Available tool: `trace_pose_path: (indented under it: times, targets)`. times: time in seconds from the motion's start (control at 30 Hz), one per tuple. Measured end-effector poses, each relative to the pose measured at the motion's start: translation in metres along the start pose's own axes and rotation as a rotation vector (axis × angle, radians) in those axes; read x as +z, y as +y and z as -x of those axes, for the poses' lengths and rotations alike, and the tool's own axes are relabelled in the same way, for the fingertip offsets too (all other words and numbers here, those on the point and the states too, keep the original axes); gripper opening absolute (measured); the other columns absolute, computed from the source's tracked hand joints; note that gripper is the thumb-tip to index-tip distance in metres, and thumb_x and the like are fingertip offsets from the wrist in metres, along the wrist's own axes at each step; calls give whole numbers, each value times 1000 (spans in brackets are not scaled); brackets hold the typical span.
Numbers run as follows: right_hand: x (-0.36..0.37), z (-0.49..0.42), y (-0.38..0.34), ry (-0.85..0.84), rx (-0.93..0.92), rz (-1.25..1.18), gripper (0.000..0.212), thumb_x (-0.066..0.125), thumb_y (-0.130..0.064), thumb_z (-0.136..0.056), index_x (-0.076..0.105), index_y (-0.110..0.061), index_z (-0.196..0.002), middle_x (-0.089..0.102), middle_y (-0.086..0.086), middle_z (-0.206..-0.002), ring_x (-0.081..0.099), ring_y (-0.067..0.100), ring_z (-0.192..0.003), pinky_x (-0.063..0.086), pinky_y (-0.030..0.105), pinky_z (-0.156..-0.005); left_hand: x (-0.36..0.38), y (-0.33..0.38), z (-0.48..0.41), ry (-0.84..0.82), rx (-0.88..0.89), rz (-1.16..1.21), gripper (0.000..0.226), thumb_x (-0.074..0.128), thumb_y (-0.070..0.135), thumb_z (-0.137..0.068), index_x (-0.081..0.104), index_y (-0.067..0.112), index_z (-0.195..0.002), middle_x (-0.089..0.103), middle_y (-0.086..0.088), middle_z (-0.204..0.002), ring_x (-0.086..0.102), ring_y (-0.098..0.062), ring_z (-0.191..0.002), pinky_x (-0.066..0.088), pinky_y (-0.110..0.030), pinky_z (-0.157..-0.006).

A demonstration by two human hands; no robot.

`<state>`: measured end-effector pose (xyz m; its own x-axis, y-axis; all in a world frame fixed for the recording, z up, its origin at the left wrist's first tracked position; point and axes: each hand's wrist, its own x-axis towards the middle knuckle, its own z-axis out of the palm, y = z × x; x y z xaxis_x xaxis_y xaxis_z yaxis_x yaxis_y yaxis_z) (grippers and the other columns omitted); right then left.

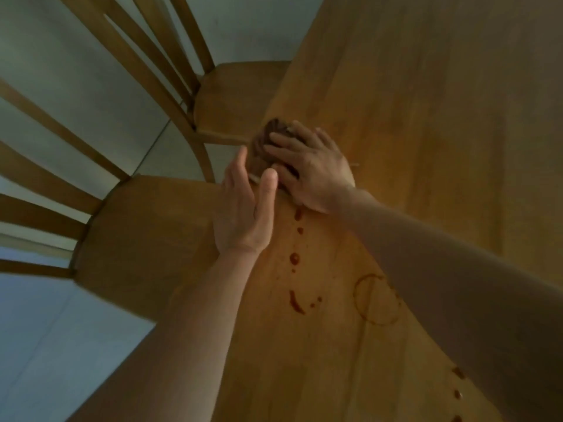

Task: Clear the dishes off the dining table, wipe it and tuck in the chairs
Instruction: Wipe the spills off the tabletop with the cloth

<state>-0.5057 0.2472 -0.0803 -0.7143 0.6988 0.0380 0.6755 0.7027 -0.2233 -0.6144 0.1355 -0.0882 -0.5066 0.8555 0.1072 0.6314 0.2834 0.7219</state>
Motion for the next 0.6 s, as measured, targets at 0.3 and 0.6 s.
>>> trace_pose_path:
  times: [0.3,0.6]
  targets:
    - [-21,123,59,-33,-14,12,49,30,-52,-100,43,-39,-145,35,-20,-154,15,12,-150,14,41,-121,-7,-11,4,-95,-49,83,81,14,76,-88,21,28,-153,29,2,-158,31,-18,-142,31,-50,-114]
    - [-43,179,127,101,531,62,55,24,-57,-99,40,-36,-147,33,-14,-157,14,15,-150,11,42,-122,-21,-11,50,-153,3,-198,80,1,70,-89,17,28,-155,17,1,-163,16,-17,-149,13,-40,-121]
